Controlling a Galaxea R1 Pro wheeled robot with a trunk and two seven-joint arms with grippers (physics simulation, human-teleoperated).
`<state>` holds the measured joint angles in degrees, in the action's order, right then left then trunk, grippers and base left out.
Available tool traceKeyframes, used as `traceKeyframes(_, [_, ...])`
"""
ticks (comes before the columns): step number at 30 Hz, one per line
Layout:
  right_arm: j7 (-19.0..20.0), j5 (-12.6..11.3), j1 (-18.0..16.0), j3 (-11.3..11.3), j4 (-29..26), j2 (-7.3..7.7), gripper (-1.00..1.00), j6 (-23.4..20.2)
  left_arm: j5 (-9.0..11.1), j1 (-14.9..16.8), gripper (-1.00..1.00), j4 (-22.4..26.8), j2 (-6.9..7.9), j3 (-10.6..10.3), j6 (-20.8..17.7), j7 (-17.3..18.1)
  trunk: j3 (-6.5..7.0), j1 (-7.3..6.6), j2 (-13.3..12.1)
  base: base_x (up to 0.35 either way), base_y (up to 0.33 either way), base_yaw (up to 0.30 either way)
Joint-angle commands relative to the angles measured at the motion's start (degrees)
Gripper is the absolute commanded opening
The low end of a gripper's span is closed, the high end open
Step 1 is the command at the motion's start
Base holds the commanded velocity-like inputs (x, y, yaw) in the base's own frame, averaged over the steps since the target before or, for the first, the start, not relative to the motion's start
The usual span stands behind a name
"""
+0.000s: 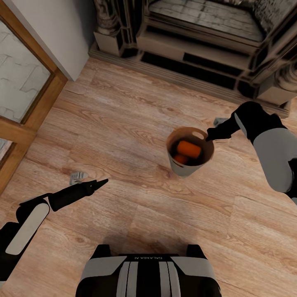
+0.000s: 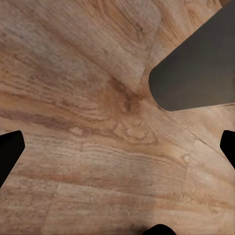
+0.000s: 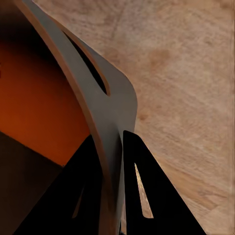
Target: Put the three can of soda from the living room inside the tash can in the kitchen.
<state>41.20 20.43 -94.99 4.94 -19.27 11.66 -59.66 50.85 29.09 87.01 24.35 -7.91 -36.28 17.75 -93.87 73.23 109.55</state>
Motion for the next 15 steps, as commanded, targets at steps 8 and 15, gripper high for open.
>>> traceKeyframes(8, [0.4,-1.2,-0.1,-0.4,-4.2,0.1,-1.0,-0.3,-0.1,0.0,1.0,0.0,0.0,-0.3,0.1,0.0,0.01,-0.01,0.0,0.0,0.0,0.0])
traceKeyframes(15, [0.4,-1.3,-0.1,-0.6,-7.4,0.31,-1.0,-0.3,-0.1,0.0,1.0,-0.1,0.0,-0.3,0.1,0.0,-0.35,0.43,0.8,0.0,0.0,0.0])
